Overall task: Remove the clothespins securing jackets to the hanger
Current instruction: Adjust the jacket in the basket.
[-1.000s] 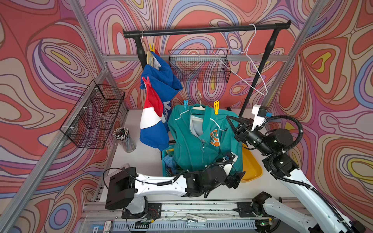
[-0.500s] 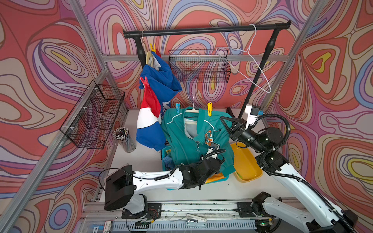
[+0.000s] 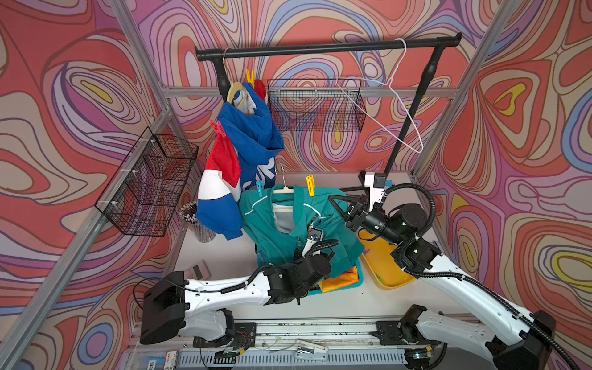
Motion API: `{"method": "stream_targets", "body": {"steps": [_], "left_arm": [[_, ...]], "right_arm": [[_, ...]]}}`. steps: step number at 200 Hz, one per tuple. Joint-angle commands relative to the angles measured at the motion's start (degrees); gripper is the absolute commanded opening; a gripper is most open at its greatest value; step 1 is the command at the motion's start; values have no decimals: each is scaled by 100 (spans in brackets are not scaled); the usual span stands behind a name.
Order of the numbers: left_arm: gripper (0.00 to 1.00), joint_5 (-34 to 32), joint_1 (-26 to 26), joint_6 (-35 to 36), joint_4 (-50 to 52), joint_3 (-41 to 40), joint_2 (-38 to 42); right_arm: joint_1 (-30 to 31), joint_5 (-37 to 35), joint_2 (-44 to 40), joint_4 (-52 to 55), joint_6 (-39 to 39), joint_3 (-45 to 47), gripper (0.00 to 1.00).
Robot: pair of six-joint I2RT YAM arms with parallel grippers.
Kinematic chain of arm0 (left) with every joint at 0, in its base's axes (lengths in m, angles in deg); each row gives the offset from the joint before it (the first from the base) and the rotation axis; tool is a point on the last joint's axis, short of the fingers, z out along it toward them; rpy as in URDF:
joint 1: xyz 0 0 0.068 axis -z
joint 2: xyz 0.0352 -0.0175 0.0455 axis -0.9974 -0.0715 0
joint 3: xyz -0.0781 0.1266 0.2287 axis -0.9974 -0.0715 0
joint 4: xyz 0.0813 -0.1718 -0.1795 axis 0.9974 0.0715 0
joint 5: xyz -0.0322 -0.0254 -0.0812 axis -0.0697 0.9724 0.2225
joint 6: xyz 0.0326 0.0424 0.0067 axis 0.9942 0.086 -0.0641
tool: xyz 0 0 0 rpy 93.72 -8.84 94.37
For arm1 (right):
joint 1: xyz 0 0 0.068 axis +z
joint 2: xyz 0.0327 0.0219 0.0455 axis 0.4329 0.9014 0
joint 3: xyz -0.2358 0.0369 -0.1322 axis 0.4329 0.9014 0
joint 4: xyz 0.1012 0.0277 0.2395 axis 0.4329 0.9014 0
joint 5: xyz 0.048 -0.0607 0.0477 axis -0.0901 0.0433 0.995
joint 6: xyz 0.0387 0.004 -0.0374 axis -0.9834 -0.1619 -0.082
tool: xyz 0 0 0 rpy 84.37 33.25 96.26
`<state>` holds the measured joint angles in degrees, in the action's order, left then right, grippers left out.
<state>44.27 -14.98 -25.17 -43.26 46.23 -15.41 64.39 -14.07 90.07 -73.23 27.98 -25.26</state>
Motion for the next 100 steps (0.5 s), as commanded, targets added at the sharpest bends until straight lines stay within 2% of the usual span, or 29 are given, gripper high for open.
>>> {"method": "stream_targets", "body": {"steps": [1,41,63,80,100], "left_arm": [[0,-260,-70,-257,678,-183,-26],[0,-369,-113,-326,866,-217,-306],[0,18,-105,-263,637,-305,-401],[13,535,-105,-105,212,-418,-337],[44,1139,-105,4,-305,-578,-199]], "right_arm": [[266,-488,-88,-714,11,109,0],[511,-1224,-390,-911,123,877,0],[513,-1498,-711,-759,354,1363,0],[516,-1639,-954,-725,606,1702,0],[513,-1571,-1132,-735,820,1941,0]]}}
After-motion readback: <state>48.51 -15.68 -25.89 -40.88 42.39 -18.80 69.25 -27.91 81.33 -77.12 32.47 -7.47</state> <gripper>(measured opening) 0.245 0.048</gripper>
